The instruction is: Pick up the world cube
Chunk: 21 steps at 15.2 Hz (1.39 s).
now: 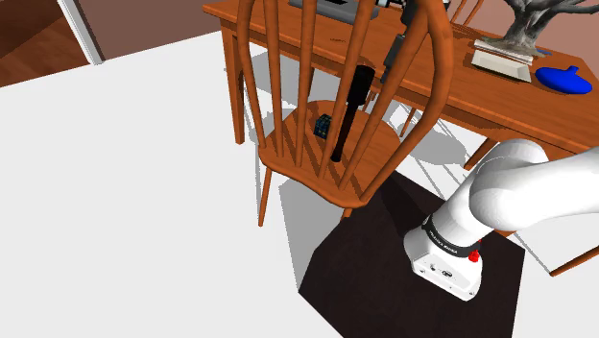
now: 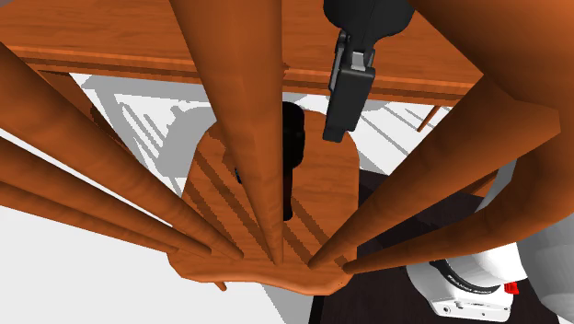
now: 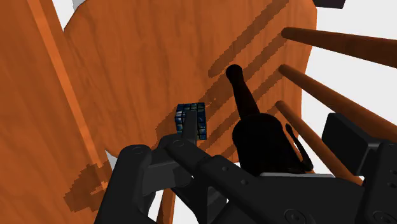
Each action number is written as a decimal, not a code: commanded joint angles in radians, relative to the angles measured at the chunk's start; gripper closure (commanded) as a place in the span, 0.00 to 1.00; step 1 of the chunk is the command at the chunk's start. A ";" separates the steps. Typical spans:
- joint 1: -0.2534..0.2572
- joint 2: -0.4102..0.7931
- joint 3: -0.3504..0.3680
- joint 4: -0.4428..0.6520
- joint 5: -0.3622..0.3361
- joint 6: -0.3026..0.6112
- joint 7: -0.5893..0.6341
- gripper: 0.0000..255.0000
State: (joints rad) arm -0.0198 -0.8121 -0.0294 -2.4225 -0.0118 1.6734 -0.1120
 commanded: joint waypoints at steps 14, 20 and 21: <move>-0.021 0.382 -0.045 -0.076 0.004 0.457 0.001 0.00; -0.023 0.613 -0.068 -0.027 0.028 0.638 -0.011 0.00; -0.023 0.653 -0.071 -0.014 0.034 0.665 -0.014 0.00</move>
State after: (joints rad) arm -0.0405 -0.2054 -0.0932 -2.4578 0.0173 2.3118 -0.1178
